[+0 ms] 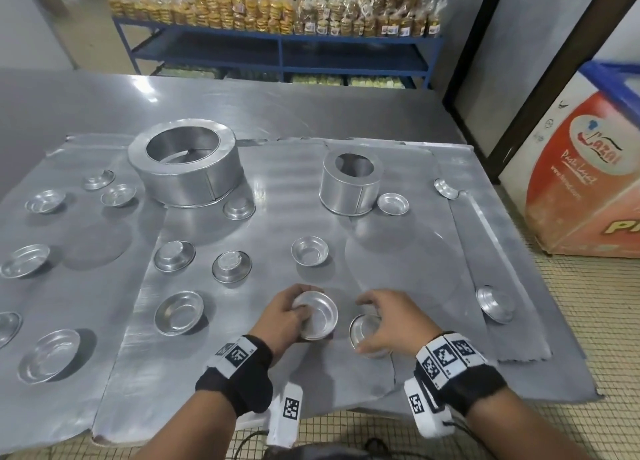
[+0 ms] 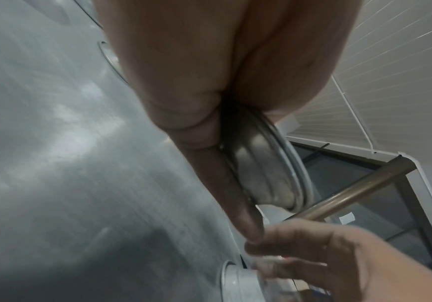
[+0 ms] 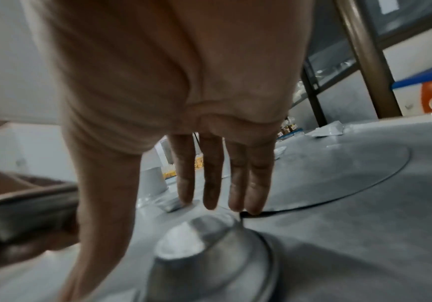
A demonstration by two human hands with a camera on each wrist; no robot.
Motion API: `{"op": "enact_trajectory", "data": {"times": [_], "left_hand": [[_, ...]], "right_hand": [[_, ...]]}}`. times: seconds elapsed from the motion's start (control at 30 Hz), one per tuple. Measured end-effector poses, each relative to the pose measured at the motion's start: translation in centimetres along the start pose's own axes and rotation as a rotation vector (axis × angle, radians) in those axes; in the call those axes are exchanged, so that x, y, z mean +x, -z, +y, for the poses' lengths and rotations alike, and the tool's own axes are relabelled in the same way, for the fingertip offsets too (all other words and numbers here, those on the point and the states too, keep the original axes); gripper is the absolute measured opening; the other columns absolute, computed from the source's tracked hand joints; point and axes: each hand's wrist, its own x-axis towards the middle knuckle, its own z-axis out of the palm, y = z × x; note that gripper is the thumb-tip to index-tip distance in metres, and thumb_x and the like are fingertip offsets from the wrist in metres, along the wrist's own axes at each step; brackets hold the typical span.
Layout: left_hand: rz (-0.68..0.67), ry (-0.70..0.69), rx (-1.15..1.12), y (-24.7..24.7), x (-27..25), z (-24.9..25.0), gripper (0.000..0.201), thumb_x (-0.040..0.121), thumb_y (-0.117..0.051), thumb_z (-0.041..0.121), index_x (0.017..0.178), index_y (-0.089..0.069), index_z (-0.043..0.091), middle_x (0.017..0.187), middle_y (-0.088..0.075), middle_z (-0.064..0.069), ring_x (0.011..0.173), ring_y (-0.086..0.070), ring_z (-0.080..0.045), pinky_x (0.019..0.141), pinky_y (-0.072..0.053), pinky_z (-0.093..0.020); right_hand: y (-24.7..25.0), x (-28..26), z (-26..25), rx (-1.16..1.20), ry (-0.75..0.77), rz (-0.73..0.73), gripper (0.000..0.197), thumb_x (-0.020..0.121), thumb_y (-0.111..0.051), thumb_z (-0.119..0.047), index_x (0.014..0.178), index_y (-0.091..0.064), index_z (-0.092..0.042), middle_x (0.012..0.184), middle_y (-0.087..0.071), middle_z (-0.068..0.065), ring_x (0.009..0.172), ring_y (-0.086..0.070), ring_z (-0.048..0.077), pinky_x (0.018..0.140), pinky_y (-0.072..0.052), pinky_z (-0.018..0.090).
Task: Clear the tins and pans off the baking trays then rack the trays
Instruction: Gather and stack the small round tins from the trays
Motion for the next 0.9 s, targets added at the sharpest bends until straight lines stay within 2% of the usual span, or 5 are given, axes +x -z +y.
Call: {"op": "enact_trajectory", "data": {"times": [0.2, 0.33, 0.57, 0.7, 0.9], "left_hand": [[0.047, -0.001, 0.118, -1.2, 0.9, -1.0, 0.044, 0.088, -0.039, -0.013, 0.110, -0.066, 0.014, 0.111, -0.064, -0.024, 0.091, -0.066, -0.037, 0.066, -0.059, -0.041], [0.063, 0.002, 0.180, -1.9, 1.3, -1.4, 0.047, 0.082, -0.041, -0.008, 0.103, -0.069, 0.024, 0.109, -0.067, -0.020, 0.088, -0.065, -0.029, 0.070, -0.059, -0.046], [0.101, 0.024, 0.166, -3.1, 1.5, -1.3, 0.045, 0.082, -0.043, -0.009, 0.104, -0.069, 0.019, 0.099, -0.068, -0.014, 0.080, -0.063, -0.026, 0.055, -0.053, -0.030], [0.114, 0.023, 0.165, -3.9, 1.5, -1.1, 0.041, 0.073, -0.048, 0.001, 0.104, -0.069, 0.018, 0.094, -0.068, -0.011, 0.078, -0.062, -0.024, 0.054, -0.052, -0.029], [0.164, 0.038, 0.146, -5.0, 2.1, -1.0, 0.027, 0.090, -0.051, -0.001, 0.103, -0.069, 0.013, 0.095, -0.069, -0.011, 0.076, -0.063, -0.023, 0.050, -0.049, -0.025]], "right_hand": [[-0.6, 0.1, 1.7, -0.202, 0.015, -0.079, 0.092, 0.050, -0.091, -0.046, 0.131, -0.053, -0.027, 0.123, -0.050, -0.008, 0.118, -0.047, 0.014, 0.100, -0.046, 0.031], [-0.7, 0.4, 2.4, -0.183, 0.008, -0.075, 0.088, 0.050, -0.090, -0.042, 0.128, -0.050, -0.028, 0.120, -0.045, -0.005, 0.117, -0.046, 0.015, 0.097, -0.046, 0.028], [-0.1, 0.5, 3.6, -0.210, 0.023, -0.080, 0.075, 0.051, -0.086, -0.038, 0.117, -0.051, -0.029, 0.114, -0.046, -0.006, 0.111, -0.044, 0.016, 0.091, -0.046, 0.026], [0.4, 0.5, 4.3, -0.162, 0.032, -0.070, 0.087, 0.050, -0.088, -0.040, 0.125, -0.047, -0.031, 0.116, -0.043, -0.005, 0.114, -0.041, 0.015, 0.096, -0.046, 0.028], [3.9, -0.8, 4.9, 0.098, 0.071, 0.196, 0.066, 0.053, -0.088, -0.044, 0.111, -0.058, -0.034, 0.109, -0.046, -0.010, 0.101, -0.056, 0.008, 0.094, -0.050, 0.026]]}}
